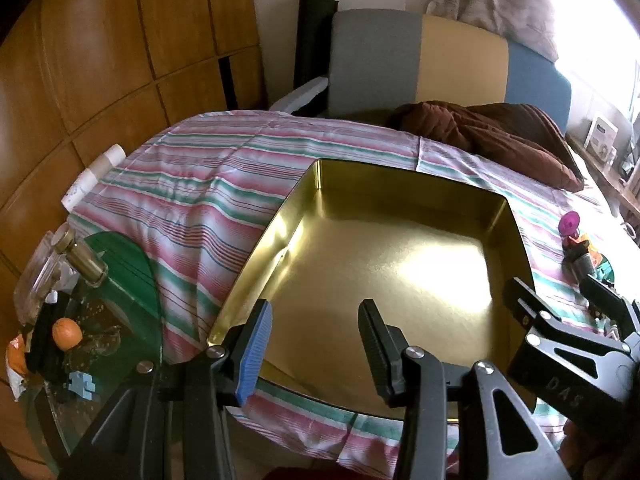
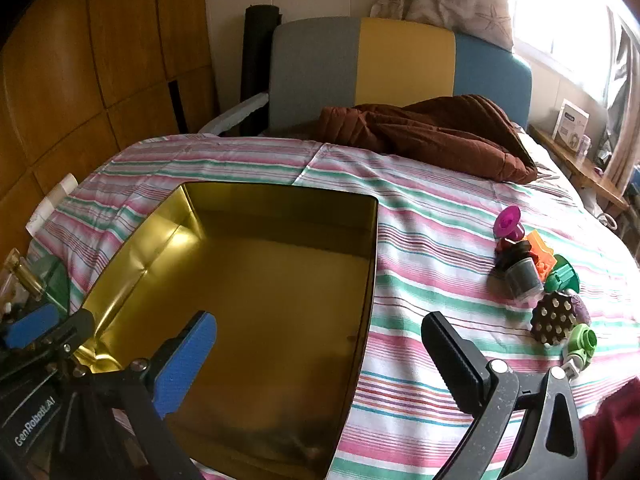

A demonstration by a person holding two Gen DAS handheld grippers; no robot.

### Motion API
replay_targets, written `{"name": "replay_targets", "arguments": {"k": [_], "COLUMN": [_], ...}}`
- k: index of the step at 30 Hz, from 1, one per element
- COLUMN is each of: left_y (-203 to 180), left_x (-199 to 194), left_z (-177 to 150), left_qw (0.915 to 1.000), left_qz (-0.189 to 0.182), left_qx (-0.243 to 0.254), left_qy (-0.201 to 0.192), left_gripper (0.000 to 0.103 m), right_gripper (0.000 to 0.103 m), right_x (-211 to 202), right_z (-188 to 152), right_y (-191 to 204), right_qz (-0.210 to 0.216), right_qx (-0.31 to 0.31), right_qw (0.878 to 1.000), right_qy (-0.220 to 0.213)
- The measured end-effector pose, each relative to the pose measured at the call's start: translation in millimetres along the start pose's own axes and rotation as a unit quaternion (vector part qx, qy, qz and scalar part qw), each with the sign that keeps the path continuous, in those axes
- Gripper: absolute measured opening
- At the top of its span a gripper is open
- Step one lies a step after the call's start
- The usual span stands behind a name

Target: Organize rigid objects

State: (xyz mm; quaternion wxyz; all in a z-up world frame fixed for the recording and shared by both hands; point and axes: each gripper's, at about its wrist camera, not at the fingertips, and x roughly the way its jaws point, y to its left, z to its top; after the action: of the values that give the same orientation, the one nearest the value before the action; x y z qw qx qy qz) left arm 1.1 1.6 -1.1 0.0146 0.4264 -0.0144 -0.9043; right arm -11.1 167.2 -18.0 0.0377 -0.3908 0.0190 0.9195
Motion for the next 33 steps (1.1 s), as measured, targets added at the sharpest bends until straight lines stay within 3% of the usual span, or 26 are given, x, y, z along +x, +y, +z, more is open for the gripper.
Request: {"name": "replay_targets", "arguments": {"k": [33], "left_y": [-8.5], "left_x": [-3.8], "left_z": [-6.0], "left_qw": [1.0], "left_qz": [0.002], "left_qx": [0.009], "left_qy": [0.001], "left_gripper": [0.045], "right_gripper": [0.103], "right_x": [-0.9], "right_z": [-2.9], "right_y": [-7.1], "right_qz": [0.003], "right_qx": [0.005], "right_qw": [1.0], "right_qy": [0.004]}}
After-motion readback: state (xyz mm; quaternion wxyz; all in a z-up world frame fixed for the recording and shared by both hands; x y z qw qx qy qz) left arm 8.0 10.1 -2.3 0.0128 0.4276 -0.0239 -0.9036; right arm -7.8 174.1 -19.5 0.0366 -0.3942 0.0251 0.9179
